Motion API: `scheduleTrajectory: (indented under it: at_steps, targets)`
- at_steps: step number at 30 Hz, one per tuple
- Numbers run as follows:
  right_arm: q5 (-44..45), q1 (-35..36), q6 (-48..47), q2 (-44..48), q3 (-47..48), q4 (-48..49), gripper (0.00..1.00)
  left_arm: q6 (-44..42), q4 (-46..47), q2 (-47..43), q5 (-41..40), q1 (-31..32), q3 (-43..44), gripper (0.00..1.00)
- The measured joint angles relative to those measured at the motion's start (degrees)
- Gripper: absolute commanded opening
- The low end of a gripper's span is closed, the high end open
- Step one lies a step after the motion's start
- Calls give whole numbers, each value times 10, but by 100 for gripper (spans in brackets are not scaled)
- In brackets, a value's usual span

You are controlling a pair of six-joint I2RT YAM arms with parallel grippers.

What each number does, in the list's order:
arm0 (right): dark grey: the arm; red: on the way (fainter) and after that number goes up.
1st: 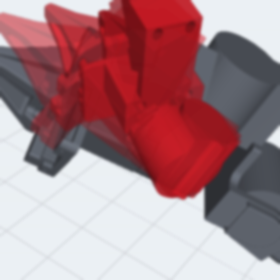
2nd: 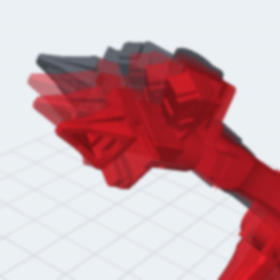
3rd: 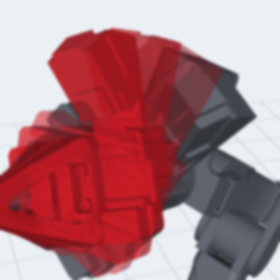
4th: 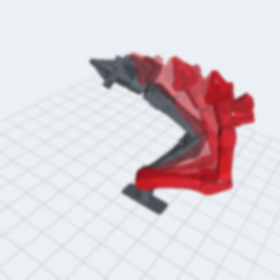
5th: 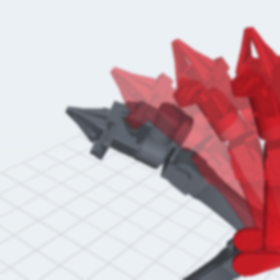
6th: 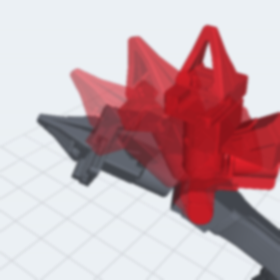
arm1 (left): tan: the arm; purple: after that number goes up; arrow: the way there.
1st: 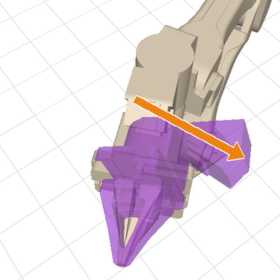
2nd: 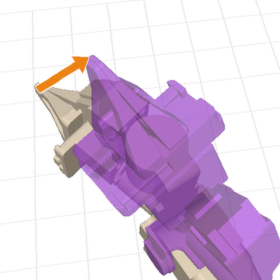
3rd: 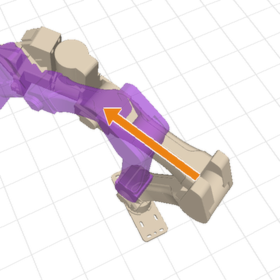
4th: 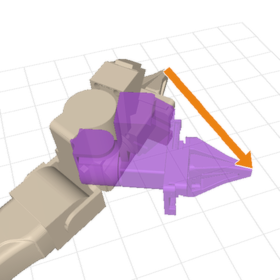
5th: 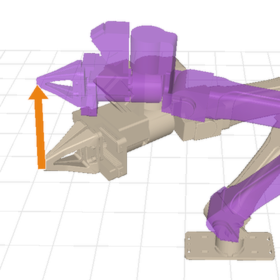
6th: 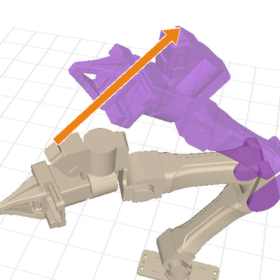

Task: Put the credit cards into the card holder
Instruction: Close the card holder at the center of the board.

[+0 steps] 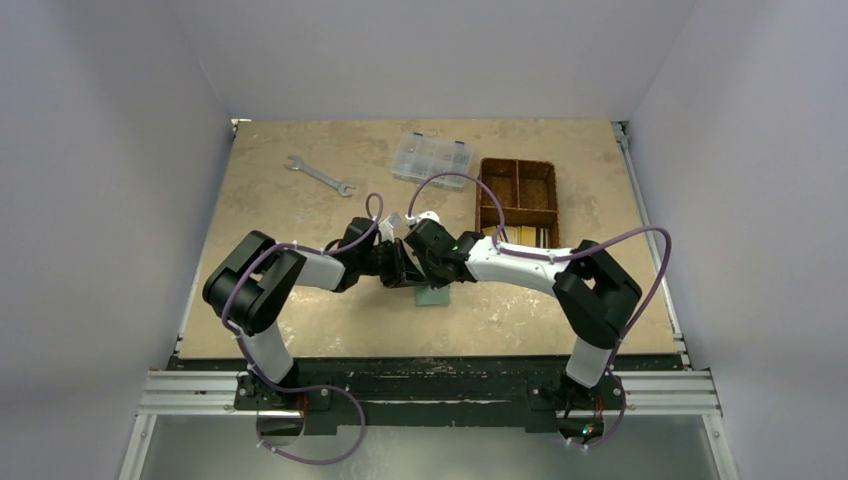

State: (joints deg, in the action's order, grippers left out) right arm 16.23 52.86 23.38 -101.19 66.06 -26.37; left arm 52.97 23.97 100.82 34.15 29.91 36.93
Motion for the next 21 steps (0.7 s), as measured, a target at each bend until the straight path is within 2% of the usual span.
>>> scheduleTrajectory:
  at_steps: [5,14,21]
  targets:
    - [-4,-1,0,-5,0,3,4,0,1,0,0,0,-1,0]
    - [-24,-5,0,-1,-16,25,24,0,2,0,0,0,-1,0]
    - [-100,-39,13,30,-66,82,25,0,3,0,2,0,-3,0]
